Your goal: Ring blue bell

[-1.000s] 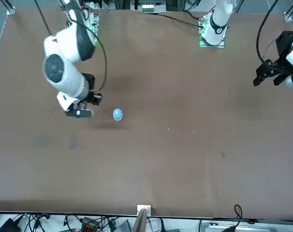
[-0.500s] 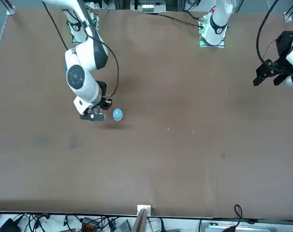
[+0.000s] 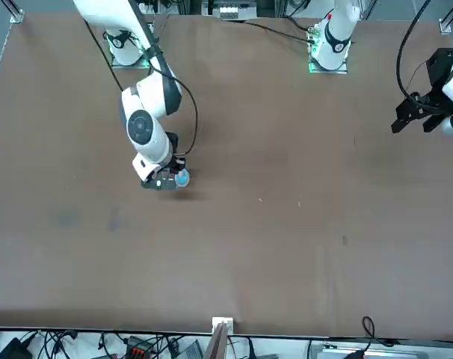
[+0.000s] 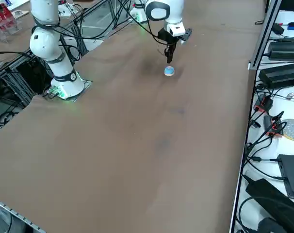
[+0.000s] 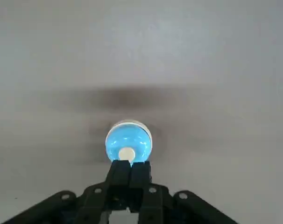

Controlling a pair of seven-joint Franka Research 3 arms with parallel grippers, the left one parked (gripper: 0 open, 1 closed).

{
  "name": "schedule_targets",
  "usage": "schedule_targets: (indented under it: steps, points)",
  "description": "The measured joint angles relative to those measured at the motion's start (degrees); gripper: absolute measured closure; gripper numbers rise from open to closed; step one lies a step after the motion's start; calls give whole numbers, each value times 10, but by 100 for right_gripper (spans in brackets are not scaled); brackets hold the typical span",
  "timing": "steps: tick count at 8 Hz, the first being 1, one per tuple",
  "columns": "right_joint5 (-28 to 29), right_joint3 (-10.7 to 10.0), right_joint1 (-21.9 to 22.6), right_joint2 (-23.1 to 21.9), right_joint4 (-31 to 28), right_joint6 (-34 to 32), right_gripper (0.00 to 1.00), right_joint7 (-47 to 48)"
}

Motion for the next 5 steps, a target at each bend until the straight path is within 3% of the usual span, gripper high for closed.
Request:
schedule_targets:
  steps: [5]
  points:
    - [0, 0, 9, 6, -22, 38, 99, 6]
